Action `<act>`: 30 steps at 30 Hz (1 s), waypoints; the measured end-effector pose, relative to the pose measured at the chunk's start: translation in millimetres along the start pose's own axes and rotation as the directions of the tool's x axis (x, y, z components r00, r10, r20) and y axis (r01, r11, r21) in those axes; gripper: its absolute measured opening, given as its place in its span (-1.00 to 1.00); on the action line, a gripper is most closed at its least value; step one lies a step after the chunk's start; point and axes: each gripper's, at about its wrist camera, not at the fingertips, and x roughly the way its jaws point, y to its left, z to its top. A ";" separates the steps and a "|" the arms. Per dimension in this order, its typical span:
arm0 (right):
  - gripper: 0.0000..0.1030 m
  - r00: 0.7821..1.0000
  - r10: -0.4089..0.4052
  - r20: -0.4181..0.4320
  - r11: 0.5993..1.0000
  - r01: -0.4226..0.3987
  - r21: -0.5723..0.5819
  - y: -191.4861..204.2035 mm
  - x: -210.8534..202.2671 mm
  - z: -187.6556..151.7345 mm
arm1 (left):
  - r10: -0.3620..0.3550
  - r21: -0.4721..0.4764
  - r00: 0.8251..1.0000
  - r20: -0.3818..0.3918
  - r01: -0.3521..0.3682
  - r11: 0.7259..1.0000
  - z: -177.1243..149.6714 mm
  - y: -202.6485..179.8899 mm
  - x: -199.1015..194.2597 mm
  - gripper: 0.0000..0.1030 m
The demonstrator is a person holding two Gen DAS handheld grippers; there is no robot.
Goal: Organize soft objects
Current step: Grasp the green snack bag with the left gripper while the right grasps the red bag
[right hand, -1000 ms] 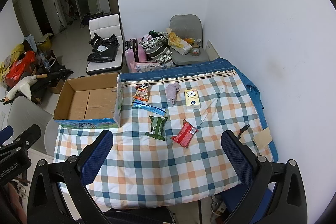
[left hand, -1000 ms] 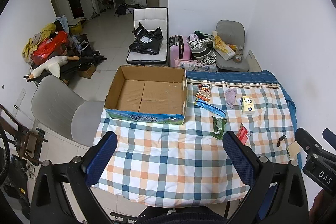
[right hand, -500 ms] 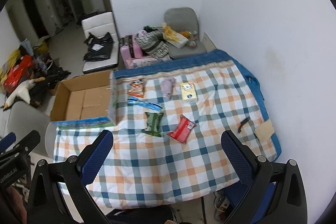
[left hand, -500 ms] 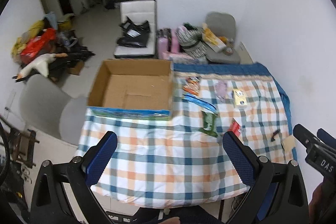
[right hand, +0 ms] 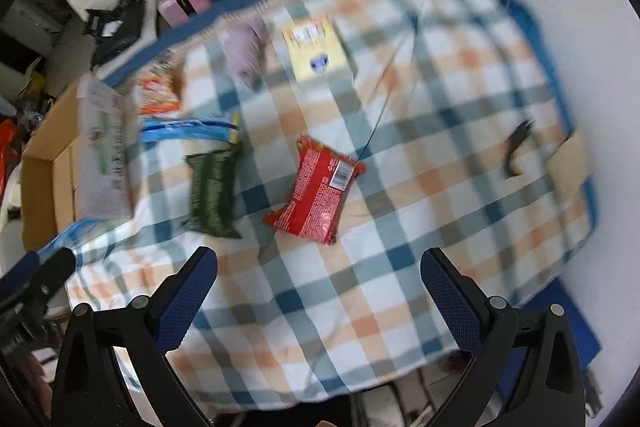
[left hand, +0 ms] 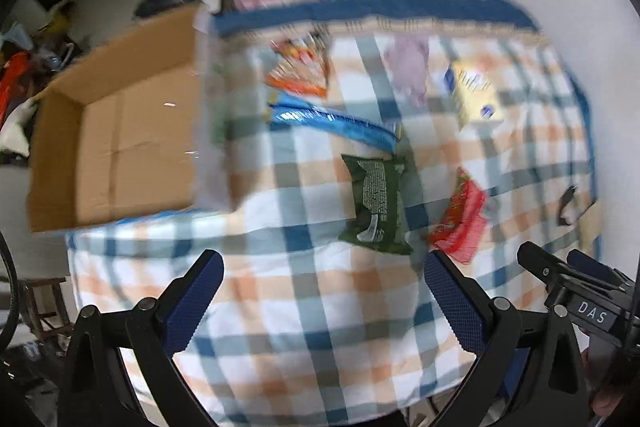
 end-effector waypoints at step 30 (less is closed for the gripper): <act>0.02 0.952 0.045 -0.303 0.994 -0.013 0.107 40.6 185.8 24.2 | -0.009 0.029 0.968 -0.252 0.017 0.999 33.5 -35.3 152.2 -0.30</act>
